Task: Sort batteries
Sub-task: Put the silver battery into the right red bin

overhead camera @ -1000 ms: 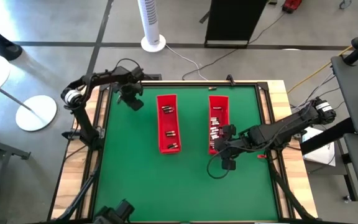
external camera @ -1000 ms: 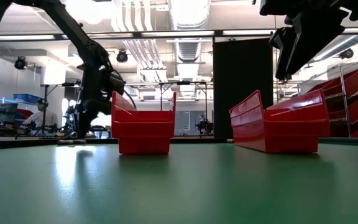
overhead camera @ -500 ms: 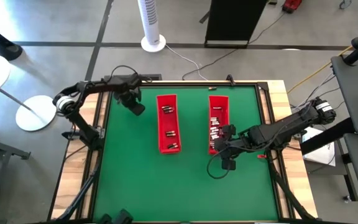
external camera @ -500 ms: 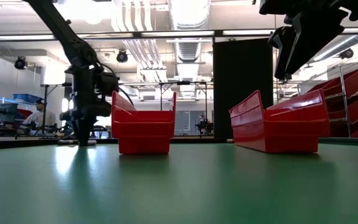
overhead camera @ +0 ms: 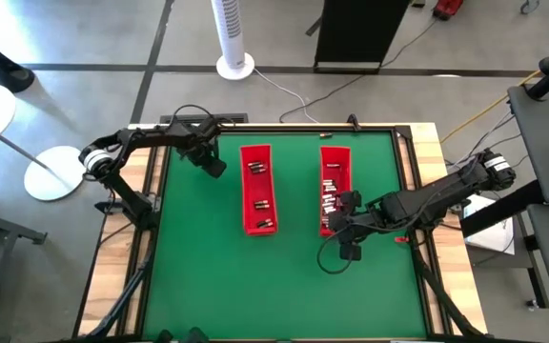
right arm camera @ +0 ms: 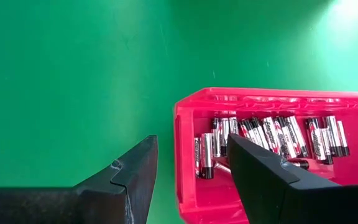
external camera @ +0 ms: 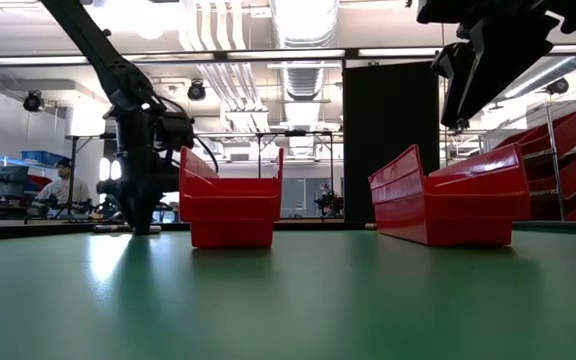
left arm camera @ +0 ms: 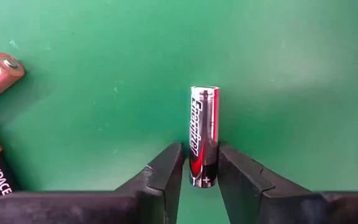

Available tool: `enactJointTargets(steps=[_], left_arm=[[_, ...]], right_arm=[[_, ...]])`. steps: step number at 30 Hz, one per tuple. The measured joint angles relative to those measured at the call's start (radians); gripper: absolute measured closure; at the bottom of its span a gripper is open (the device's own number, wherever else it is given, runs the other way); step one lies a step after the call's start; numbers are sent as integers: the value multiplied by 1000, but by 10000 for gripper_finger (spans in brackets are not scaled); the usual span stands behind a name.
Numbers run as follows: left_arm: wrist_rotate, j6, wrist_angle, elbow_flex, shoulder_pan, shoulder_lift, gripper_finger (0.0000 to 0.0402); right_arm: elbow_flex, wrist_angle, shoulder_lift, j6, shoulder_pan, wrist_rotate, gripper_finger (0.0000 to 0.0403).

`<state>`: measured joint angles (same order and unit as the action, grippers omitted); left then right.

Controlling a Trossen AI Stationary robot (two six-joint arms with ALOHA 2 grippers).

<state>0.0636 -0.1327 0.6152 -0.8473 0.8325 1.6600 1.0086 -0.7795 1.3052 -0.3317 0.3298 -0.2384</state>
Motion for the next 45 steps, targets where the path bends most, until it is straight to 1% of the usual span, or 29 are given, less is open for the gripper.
enactJointTargets(steps=[5,16,27,37,45], left_arm=[[16,-29,-64,43,-8,-8,310],[71,-60,-174,124,-34,-84,318],[97,-87,-373,253,-59,-151,318],[161,-91,-489,301,-90,-154,317],[166,-94,-493,304,-92,-154,317]], right_arm=[[-3,0,0,-1,0,0,216],[-5,0,0,0,0,0,216],[-5,1,0,2,0,0,216],[-5,3,0,-1,0,0,216],[-5,3,0,-2,0,0,216]])
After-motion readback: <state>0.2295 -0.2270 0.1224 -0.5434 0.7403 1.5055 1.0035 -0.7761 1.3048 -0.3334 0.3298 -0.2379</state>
